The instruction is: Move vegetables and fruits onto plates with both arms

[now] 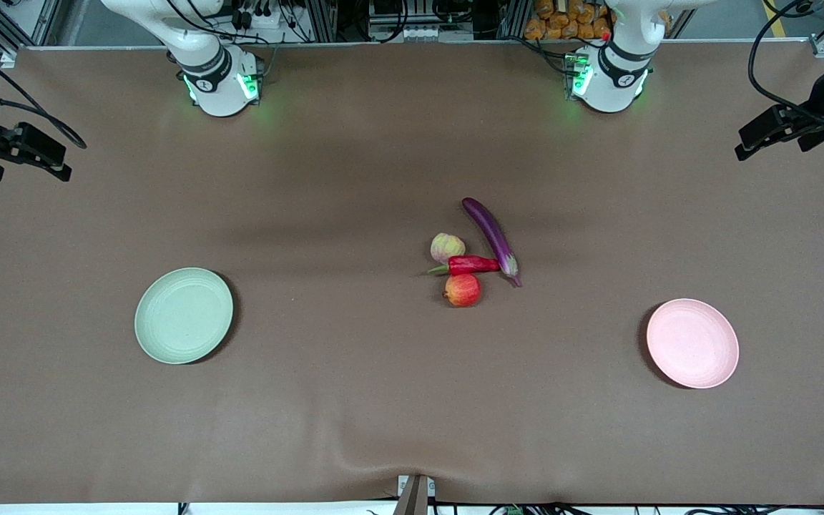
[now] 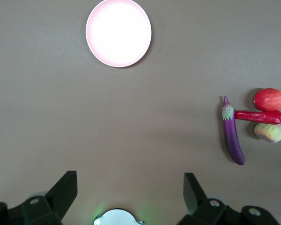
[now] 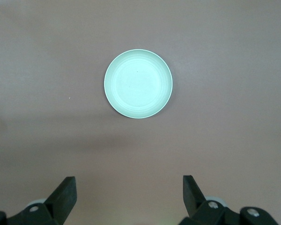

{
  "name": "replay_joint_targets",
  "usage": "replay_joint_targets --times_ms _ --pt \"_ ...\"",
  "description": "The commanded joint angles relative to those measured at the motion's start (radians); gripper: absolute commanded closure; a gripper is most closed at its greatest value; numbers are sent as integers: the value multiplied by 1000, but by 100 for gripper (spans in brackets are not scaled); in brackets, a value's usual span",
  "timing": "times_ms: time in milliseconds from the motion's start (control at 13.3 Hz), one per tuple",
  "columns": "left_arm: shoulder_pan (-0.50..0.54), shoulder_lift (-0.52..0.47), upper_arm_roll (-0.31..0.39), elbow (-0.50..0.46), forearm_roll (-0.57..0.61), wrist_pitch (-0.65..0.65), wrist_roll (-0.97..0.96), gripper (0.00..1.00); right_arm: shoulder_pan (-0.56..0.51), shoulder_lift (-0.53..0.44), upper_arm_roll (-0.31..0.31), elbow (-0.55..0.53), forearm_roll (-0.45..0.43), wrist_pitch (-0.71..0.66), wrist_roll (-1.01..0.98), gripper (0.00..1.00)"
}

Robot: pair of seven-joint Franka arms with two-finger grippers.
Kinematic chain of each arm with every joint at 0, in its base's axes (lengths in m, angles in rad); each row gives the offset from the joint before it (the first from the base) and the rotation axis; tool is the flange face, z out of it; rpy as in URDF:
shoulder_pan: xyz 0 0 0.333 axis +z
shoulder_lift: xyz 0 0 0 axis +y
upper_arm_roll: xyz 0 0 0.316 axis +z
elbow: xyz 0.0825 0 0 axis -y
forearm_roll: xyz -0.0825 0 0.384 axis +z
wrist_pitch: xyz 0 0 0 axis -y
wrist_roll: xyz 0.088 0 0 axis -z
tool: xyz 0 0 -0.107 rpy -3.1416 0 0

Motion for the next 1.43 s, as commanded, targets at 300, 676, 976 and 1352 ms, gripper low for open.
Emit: replay_joint_targets --times_ms 300,676,976,1352 --pt "51 -6 -5 -6 -5 1 -1 0 -24 -21 9 -19 17 -7 -18 0" --pt "53 34 -9 5 -11 1 -3 0 -29 -21 9 -20 17 -16 -16 0" --pt "52 24 -14 3 -11 -7 -6 0 -35 -21 9 -19 17 -15 -16 0" --pt "58 20 -11 7 -2 -7 -9 0 -33 -21 9 -19 19 -15 -16 0"
